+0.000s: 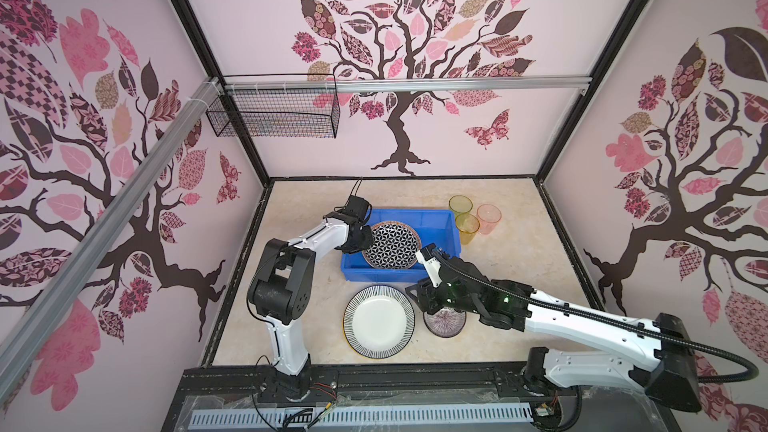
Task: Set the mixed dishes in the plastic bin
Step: 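Release the bowl and move the left gripper to the striped plate's edge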
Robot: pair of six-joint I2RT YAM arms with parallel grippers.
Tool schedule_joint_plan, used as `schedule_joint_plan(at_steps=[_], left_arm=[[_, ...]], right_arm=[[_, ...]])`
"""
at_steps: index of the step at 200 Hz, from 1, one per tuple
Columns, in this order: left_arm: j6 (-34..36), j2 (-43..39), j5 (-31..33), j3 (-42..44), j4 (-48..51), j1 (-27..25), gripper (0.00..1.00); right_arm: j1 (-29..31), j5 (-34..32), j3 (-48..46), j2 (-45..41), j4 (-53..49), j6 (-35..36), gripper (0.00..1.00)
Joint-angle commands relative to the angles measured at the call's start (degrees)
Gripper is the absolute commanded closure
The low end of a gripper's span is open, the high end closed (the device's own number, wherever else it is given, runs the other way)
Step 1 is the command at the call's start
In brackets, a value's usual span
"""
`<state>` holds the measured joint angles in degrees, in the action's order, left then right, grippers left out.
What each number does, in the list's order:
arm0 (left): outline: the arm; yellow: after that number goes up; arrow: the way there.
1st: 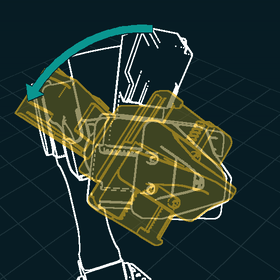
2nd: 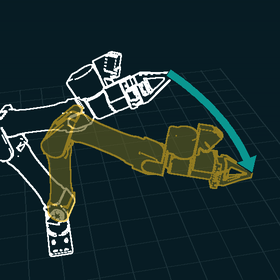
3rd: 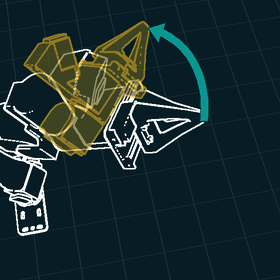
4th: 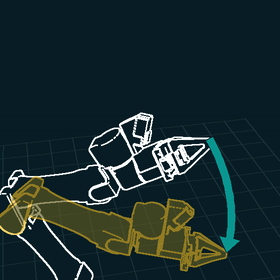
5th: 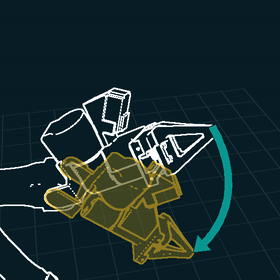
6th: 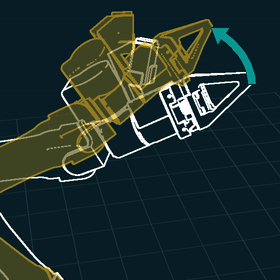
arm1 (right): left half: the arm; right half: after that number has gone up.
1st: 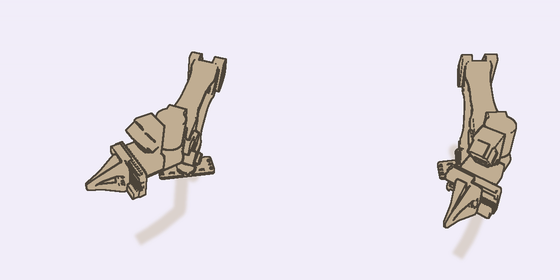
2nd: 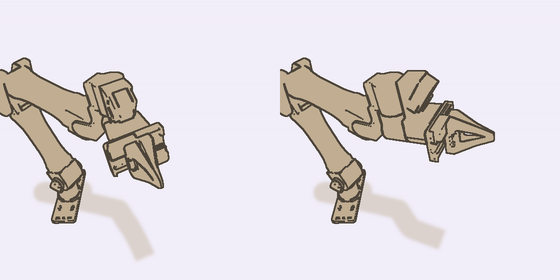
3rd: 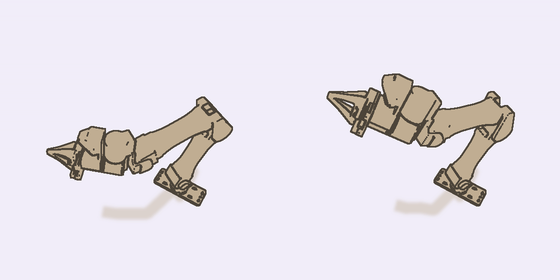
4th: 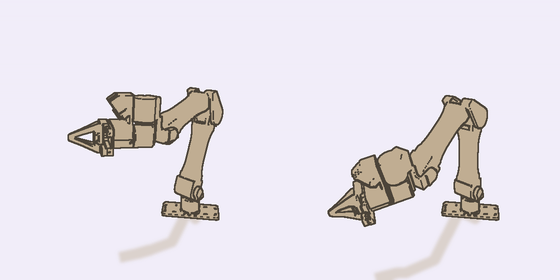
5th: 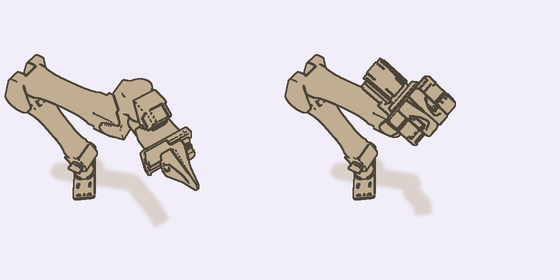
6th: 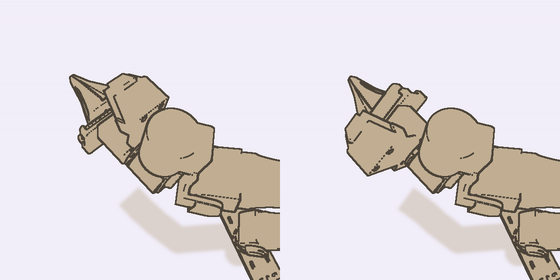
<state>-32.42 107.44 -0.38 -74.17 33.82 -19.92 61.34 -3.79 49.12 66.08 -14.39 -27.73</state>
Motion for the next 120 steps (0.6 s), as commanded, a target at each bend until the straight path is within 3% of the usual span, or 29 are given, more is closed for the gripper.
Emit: schedule_joint_plan(at_steps=[1,120], left_arm=[[0.51,-1.03,0.05,1.22,2.52,0.32,0.75],[2.98,-14.33,-0.93,1.83,7.68,-0.29,0.72]], right_arm=[[-0.17,1.05,1.59,1.67,-1.81,-0.58,0.49],[-0.17,3.08,1.54,5.35,-3.36,-1.88,0.49]])
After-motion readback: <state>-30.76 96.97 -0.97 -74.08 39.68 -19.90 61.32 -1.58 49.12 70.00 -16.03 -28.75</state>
